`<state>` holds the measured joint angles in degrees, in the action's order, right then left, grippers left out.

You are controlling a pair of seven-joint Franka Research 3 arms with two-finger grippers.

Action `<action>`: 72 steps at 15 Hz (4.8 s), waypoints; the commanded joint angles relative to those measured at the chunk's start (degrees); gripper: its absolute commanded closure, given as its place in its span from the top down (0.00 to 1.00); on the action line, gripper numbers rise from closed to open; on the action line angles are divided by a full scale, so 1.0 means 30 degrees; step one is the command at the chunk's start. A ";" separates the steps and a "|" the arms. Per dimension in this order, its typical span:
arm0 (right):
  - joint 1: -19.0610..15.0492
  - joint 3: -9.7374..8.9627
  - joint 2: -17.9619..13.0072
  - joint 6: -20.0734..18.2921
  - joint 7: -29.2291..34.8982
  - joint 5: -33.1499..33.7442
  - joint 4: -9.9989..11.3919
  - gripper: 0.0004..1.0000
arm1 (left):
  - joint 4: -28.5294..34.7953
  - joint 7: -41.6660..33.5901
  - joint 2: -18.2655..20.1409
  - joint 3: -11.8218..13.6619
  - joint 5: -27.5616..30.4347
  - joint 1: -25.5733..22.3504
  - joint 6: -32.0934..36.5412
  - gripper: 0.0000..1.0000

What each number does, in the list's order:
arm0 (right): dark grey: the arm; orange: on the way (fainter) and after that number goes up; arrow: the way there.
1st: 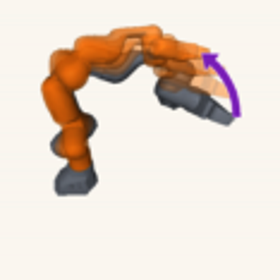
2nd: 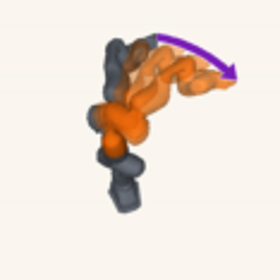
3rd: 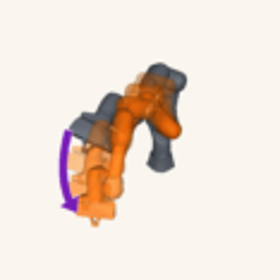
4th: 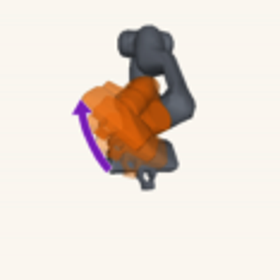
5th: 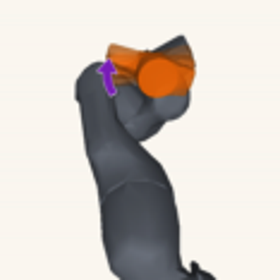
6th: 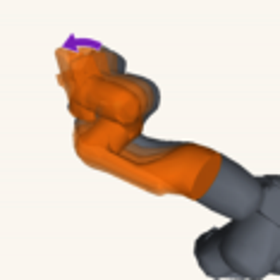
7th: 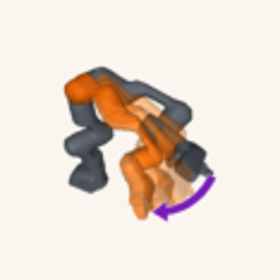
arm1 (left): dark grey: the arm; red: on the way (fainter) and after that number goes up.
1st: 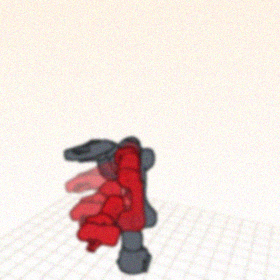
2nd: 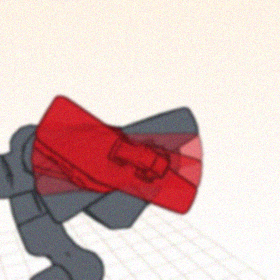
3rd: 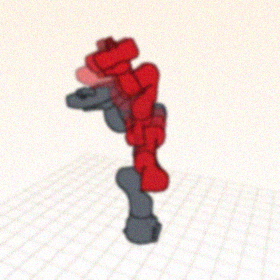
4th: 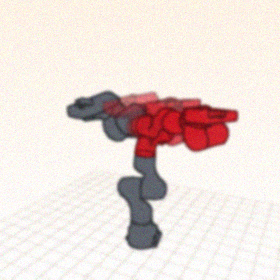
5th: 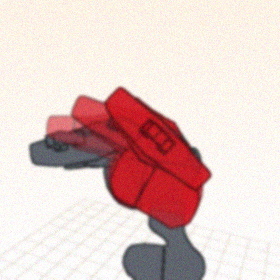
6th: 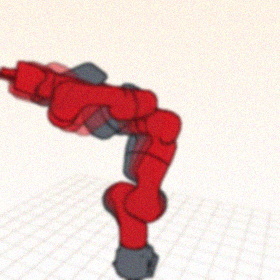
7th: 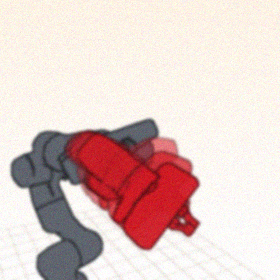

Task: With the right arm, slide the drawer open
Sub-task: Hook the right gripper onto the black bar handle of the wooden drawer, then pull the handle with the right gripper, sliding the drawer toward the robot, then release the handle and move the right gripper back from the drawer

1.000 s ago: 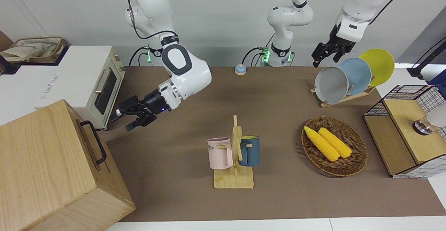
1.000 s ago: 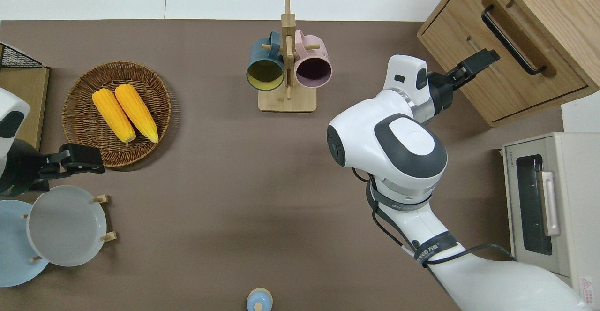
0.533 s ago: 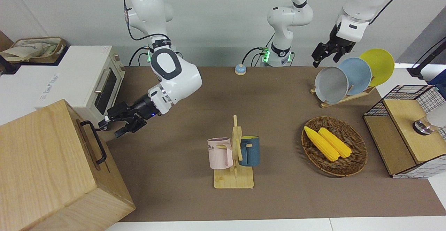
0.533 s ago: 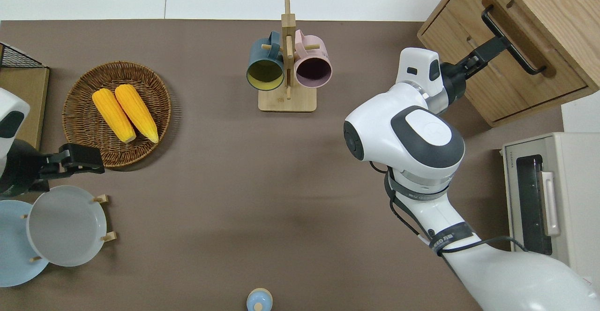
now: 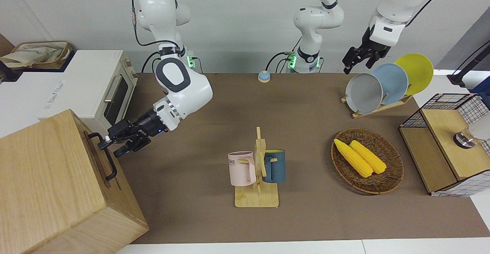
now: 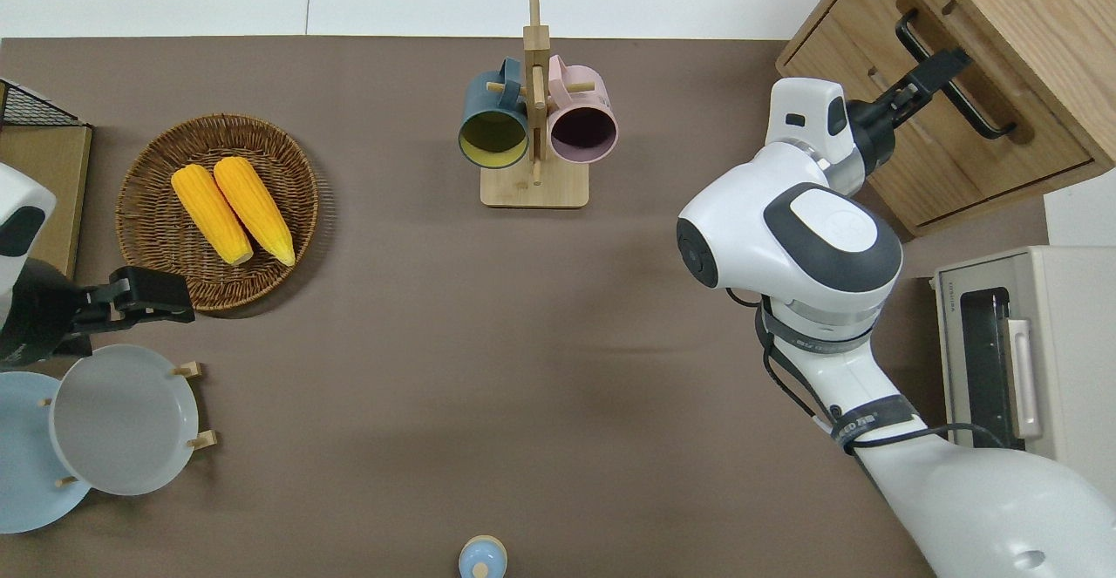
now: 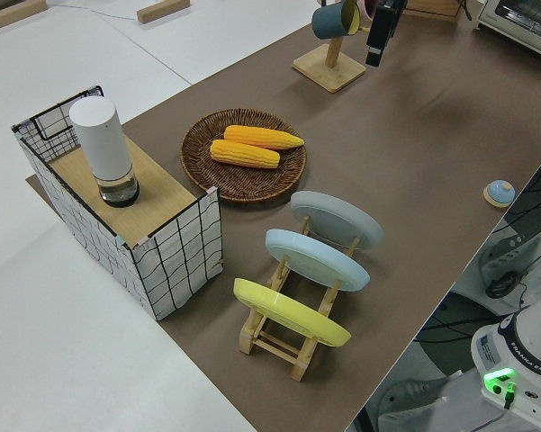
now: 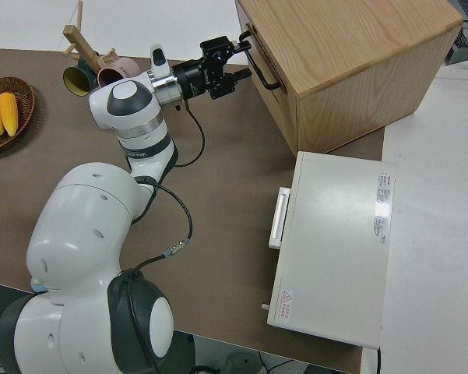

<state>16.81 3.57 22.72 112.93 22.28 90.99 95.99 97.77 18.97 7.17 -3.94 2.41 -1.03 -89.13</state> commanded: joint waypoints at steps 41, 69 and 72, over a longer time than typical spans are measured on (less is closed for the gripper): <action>0.2307 -0.4120 -0.0104 -0.7143 -0.1184 -0.2554 -0.0648 0.01 | -0.0071 -0.0169 0.0159 0.0084 0.0017 0.0022 0.0296 0.99; 0.4065 -0.6613 -0.0104 -1.2038 -0.1127 -0.5076 -0.1761 0.85 | -0.0071 -0.0169 0.0159 0.0084 0.0017 0.0022 0.0325 0.99; 0.4065 -0.6582 -0.0133 -1.1892 -0.1010 -0.4958 -0.1761 0.98 | -0.0071 -0.0169 0.0159 0.0084 0.0017 0.0022 0.0325 0.99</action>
<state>28.91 -16.60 22.63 77.60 20.59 75.71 91.17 97.77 18.97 7.17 -3.94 2.41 -1.03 -89.13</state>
